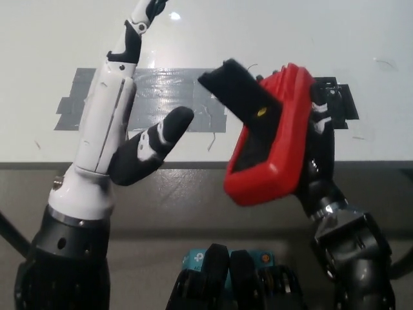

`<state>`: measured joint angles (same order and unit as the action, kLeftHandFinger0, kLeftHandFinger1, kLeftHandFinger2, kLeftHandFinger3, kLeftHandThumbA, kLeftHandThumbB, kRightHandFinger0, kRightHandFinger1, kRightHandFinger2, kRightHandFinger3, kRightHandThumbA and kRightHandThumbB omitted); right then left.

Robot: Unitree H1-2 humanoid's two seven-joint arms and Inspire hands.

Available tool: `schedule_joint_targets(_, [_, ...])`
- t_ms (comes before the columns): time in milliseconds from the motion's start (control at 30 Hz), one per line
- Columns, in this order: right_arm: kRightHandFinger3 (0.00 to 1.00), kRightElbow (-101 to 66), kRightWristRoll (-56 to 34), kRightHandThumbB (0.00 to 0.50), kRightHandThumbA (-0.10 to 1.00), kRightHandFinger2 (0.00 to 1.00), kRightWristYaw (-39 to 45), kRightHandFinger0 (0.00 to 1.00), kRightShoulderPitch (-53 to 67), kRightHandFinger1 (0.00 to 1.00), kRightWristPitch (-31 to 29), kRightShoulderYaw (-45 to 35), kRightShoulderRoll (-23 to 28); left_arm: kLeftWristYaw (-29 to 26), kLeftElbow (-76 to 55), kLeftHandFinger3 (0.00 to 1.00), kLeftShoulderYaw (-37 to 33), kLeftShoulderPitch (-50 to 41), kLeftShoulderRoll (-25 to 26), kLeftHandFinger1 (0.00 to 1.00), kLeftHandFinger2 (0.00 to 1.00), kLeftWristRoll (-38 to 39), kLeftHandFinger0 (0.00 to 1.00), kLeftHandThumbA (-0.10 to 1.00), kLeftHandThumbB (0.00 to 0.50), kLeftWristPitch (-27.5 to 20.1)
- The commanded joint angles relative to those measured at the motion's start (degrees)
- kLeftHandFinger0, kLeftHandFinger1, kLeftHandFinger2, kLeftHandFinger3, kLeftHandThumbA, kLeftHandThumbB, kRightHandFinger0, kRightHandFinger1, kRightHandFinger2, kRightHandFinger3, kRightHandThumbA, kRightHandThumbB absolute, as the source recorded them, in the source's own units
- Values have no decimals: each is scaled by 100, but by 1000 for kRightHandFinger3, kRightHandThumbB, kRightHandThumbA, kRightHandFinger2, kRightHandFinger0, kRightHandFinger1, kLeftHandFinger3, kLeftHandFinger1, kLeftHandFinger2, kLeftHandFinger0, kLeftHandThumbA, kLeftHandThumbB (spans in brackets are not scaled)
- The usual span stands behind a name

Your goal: The robot first picks the multimeter with right hand and then unfolds the black stand on the back of it using left hand

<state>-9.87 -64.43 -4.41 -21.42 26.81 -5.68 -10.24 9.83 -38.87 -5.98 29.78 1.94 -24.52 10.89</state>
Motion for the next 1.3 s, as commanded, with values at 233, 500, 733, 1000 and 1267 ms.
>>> schedule_joint_targets(233, [732, -481, -421, 158, -100, 666, 476, 0, 50, 4, 12, 305, 46, -35, 159, 1000, -56, 120, 37, 1000, 1000, -149, 1000, 940, 126, -117])
schedule_joint_targets(500, [694, -577, -342, 161, -100, 642, 434, 0, 16, 4, 7, 239, 64, 24, 4, 1000, -141, 63, 3, 1000, 1000, -46, 1000, 911, 114, -105])
schedule_joint_targets(733, [618, -646, -542, 134, -100, 482, 251, 0, -74, 0, 12, 149, 51, 85, -145, 1000, -315, -84, -86, 1000, 1000, -74, 1000, 935, 157, -87])
schedule_joint_targets(1000, [632, -715, -571, 131, -100, 489, 138, 0, -179, 0, 9, 65, -14, 219, -195, 1000, -541, -197, 10, 1000, 1000, -259, 1000, 957, 143, -83])
schedule_joint_targets(1267, [842, -682, -528, 118, -100, 560, 152, 0, -302, 0, -21, 17, -6, 259, -213, 1000, -588, -243, 33, 1000, 1000, -216, 1000, 949, 148, -117])
